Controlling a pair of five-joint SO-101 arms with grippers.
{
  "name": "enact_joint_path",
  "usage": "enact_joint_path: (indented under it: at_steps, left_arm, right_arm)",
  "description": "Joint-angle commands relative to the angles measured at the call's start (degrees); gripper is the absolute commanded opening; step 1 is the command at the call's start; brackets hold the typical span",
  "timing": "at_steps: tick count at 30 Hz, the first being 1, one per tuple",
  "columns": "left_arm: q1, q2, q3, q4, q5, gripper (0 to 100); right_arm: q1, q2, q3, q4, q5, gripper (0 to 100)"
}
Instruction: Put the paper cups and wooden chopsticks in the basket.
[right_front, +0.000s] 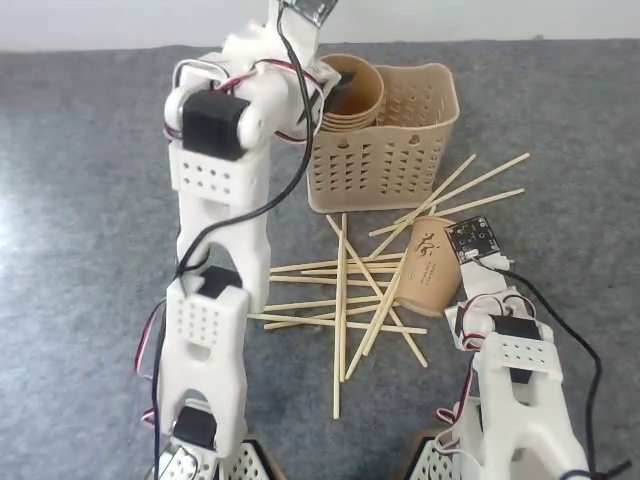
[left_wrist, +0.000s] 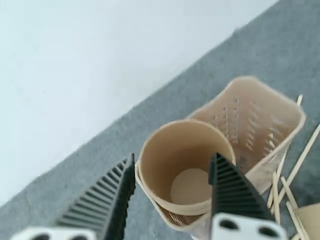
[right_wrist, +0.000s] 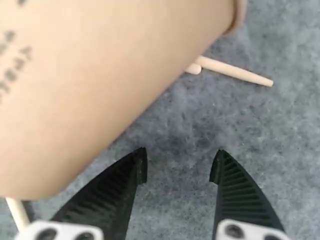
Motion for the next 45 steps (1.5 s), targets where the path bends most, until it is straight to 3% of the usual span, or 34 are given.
enact_joint_path:
  at_steps: [1, 5, 10, 24, 32, 38, 41, 45]
  left_arm:
    - [0.70, -9.58, -0.40, 1.49, 0.00, 23]
    - [0.44, -20.92, 7.78, 1.49, 0.09, 23]
    - [-1.49, -40.44, 31.87, 1.32, 5.36, 23]
    - [-13.19, -83.25, 91.12, -5.71, 5.54, 23]
    - [-16.97, -109.54, 127.60, -16.26, 5.10, 23]
    - [-24.53, -129.23, 154.95, -33.49, 5.27, 23]
    - [-29.80, -131.25, 163.38, -41.58, 5.19, 23]
    - [-32.44, -129.58, 165.58, -41.67, 5.54, 23]
  right_arm:
    - [-0.31, -1.10, -0.35, -0.84, 0.70, 22.0]
    - [-0.31, -1.10, -0.35, -0.84, 0.70, 22.0]
    - [-0.31, -1.10, -0.35, -0.84, 0.70, 22.0]
    - [-0.13, -1.10, -0.35, -0.84, 0.70, 22.0]
    - [0.04, -1.10, -0.35, -0.84, 0.70, 22.0]
    - [0.13, -1.10, -0.35, -0.84, 0.79, 22.0]
    - [0.13, -1.10, -0.35, -0.84, 0.79, 22.0]
    - [0.13, -1.10, -0.44, -0.75, 0.79, 22.0]
